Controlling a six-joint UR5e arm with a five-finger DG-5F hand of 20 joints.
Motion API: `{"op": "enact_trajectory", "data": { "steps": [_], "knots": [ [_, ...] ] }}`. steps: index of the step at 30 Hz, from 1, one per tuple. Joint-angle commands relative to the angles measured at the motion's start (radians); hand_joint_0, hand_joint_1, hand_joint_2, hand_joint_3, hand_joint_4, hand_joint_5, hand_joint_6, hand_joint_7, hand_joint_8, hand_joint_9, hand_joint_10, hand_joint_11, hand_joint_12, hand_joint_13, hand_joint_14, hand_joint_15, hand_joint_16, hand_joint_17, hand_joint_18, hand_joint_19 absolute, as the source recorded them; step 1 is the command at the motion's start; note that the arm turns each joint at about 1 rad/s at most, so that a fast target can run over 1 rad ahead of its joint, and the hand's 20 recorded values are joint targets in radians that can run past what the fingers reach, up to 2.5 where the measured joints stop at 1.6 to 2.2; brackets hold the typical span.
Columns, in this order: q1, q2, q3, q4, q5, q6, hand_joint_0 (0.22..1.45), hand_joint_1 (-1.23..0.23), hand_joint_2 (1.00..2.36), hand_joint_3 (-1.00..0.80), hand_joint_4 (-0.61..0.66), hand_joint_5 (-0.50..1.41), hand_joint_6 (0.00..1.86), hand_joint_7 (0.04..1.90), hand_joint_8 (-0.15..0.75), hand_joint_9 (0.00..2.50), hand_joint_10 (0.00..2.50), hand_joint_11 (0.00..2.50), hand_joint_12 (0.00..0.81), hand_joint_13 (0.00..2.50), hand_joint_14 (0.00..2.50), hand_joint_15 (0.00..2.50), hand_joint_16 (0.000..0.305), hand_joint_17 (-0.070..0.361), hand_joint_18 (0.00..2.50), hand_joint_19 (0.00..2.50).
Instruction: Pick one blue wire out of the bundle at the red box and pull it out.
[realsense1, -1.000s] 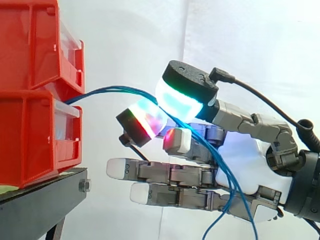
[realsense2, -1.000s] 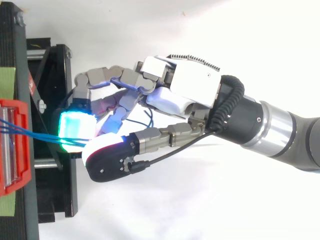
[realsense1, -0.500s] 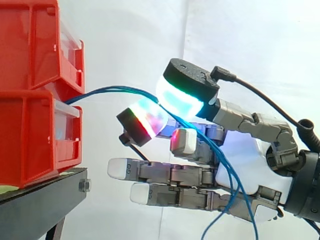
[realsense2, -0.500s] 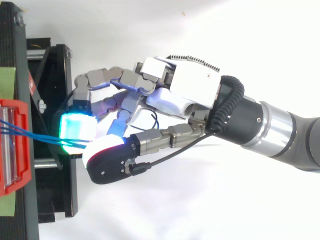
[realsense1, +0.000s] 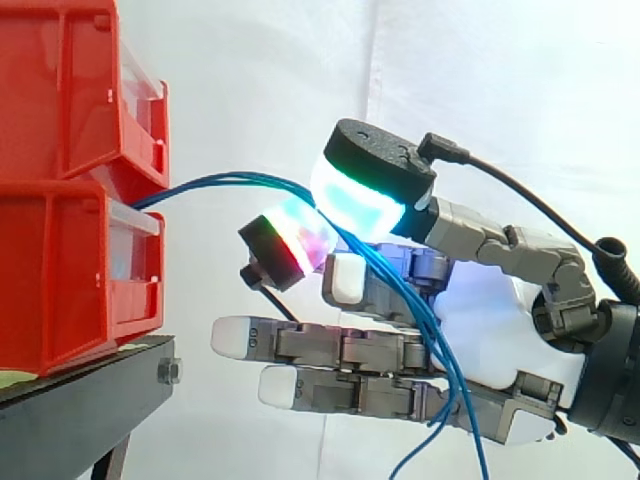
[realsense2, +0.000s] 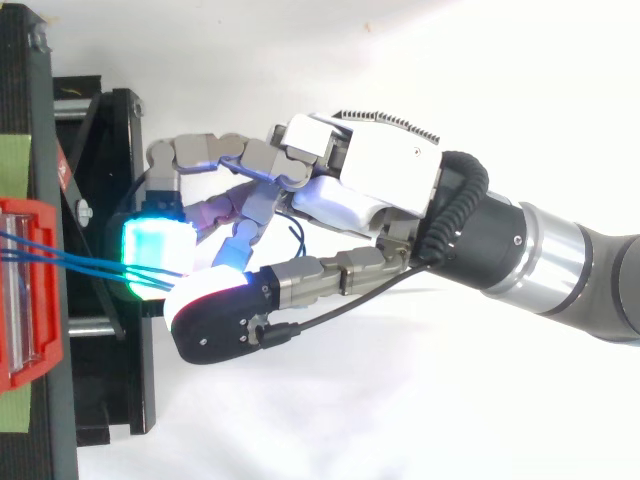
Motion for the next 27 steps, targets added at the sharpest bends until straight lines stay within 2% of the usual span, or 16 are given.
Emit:
{"op": "enact_trajectory", "data": {
  "steps": [1, 5, 10, 12, 14, 15, 17, 18, 19, 22, 23, 27],
  "knots": [
    [0.0, 0.0, 0.0, 0.0, 0.0, 0.0, 0.58, -0.79, 1.01, -0.07, 0.04, -0.01, 0.58, 1.46, 0.185, 1.26, 0.01, 0.44, 0.378, 0.64, 0.01, 0.2, 0.057, 0.127, 0.64, 0.37],
    [0.001, 0.0, 0.0, 0.0, 0.0, 0.0, 0.58, -0.8, 1.01, -0.03, 0.06, -0.06, 0.69, 1.25, 0.201, 1.22, 0.02, 0.56, 0.395, 0.61, 0.01, 0.21, 0.058, 0.13, 0.62, 0.36],
    [0.003, 0.0, 0.0, 0.0, 0.0, 0.0, 0.57, -0.82, 1.0, 0.02, 0.08, -0.1, 0.78, 1.21, 0.218, 1.2, 0.02, 0.56, 0.403, 0.6, 0.01, 0.21, 0.06, 0.135, 0.63, 0.36],
    [0.003, 0.0, 0.0, 0.0, 0.0, 0.0, 0.56, -0.8, 1.03, 0.04, 0.05, -0.08, 0.76, 1.24, 0.204, 1.22, 0.01, 0.45, 0.402, 0.61, 0.01, 0.18, 0.062, 0.138, 0.64, 0.35],
    [0.003, 0.0, 0.0, 0.0, 0.0, 0.0, 0.54, -0.77, 1.11, 0.0, 0.03, -0.04, 0.67, 1.36, 0.191, 1.2, 0.01, 0.3, 0.397, 0.61, 0.01, 0.15, 0.062, 0.14, 0.65, 0.35],
    [0.004, 0.0, 0.0, 0.0, 0.002, 0.0, 0.53, -0.76, 1.12, 0.0, 0.03, -0.03, 0.65, 1.36, 0.186, 1.2, 0.01, 0.28, 0.395, 0.61, 0.0, 0.14, 0.062, 0.139, 0.66, 0.35],
    [0.004, 0.0, 0.0, 0.0, 0.002, 0.0, 0.54, -0.74, 1.14, -0.01, 0.05, 0.0, 0.55, 1.51, 0.18, 1.2, 0.01, 0.2, 0.383, 0.61, 0.01, 0.13, 0.061, 0.138, 0.66, 0.34],
    [0.004, 0.0, 0.0, 0.0, 0.002, 0.0, 0.53, -0.74, 1.17, -0.02, 0.06, 0.01, 0.55, 1.51, 0.179, 1.21, 0.01, 0.2, 0.382, 0.61, 0.0, 0.13, 0.062, 0.138, 0.66, 0.34],
    [0.004, 0.0, 0.0, 0.0, 0.002, 0.0, 0.52, -0.73, 1.24, -0.05, 0.09, 0.02, 0.5, 1.58, 0.18, 1.21, 0.01, 0.17, 0.381, 0.62, 0.0, 0.12, 0.061, 0.138, 0.67, 0.33],
    [0.004, 0.0, 0.0, 0.0, 0.002, 0.0, 0.52, -0.73, 1.3, -0.06, 0.19, 0.0, 0.5, 1.4, 0.174, 1.18, 0.01, 0.12, 0.376, 0.62, 0.0, 0.11, 0.061, 0.136, 0.67, 0.33],
    [0.004, 0.0, 0.0, 0.0, 0.002, 0.001, 0.55, -0.73, 1.27, -0.04, 0.23, 0.0, 0.5, 1.33, 0.17, 1.18, 0.0, 0.11, 0.369, 0.61, 0.0, 0.11, 0.059, 0.133, 0.66, 0.34],
    [0.004, 0.0, 0.0, 0.0, 0.002, 0.001, 0.56, -0.72, 1.27, -0.03, 0.3, 0.0, 0.5, 1.24, 0.177, 1.17, 0.01, 0.13, 0.367, 0.61, 0.0, 0.12, 0.058, 0.13, 0.66, 0.34]
  ]
}}
